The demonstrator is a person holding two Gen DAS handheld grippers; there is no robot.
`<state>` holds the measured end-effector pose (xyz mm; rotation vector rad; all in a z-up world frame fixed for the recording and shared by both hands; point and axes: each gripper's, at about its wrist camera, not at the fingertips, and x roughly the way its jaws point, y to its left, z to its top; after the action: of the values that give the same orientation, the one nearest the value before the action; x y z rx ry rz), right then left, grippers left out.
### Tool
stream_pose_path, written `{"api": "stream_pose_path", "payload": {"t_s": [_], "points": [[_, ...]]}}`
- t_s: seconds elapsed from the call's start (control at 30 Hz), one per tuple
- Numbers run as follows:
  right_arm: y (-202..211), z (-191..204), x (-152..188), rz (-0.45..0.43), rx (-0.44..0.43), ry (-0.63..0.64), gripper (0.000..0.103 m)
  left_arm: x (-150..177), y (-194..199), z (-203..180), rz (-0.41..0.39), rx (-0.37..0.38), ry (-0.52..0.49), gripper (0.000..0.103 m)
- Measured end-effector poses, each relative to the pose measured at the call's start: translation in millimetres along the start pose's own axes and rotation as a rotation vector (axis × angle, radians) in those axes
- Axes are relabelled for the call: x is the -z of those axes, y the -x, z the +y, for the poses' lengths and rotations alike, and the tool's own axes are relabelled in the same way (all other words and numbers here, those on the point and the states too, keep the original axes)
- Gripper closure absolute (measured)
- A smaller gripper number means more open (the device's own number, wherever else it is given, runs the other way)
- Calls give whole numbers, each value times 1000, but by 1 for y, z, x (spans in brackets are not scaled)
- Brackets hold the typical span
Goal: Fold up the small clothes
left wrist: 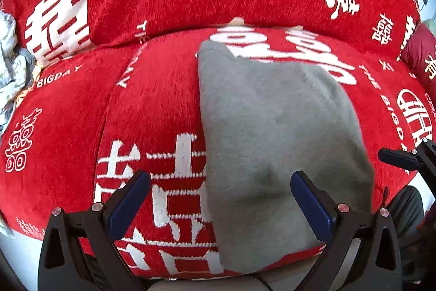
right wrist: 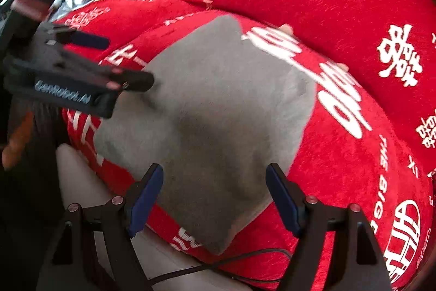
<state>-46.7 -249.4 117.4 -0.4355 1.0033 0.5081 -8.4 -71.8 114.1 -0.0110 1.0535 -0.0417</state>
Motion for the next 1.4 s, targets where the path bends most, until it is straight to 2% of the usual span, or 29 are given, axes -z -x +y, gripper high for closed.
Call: {"api": "stream_pose_path", "payload": {"t_s": [0.1, 0.23, 0.37, 0.53, 0.73, 0.83, 0.9, 1.1, 1.23, 1.4], "points": [[1, -5, -5, 3, 28, -19, 23, -3, 3, -4, -11, -3, -9, 0], [1, -10, -7, 4, 38, -39, 23, 0, 0, -5, 28, 57, 26, 0], [-2, -15, -7, 17, 52, -65, 23, 3, -2, -2, 29, 30, 83, 0], [-5, -16, -6, 27, 58, -77, 23, 7, -5, -8, 78, -61, 50, 0], [-7, -16, -5, 30, 61, -80, 23, 11, -10, -12, 121, -90, 15, 0], [-8, -15, -4, 33, 63, -75, 23, 12, -15, -13, 158, -66, 17, 0], [-8, -15, -4, 34, 63, -78, 23, 13, -15, -13, 154, -64, 26, 0], [-10, -16, -4, 41, 58, -77, 23, 19, -8, -27, 109, -211, -28, 0], [-11, -15, -3, 43, 59, -76, 23, 21, -8, -30, 137, -144, -28, 0], [-11, -13, -3, 45, 61, -74, 23, 20, -8, -33, 134, -143, -33, 0]]}}
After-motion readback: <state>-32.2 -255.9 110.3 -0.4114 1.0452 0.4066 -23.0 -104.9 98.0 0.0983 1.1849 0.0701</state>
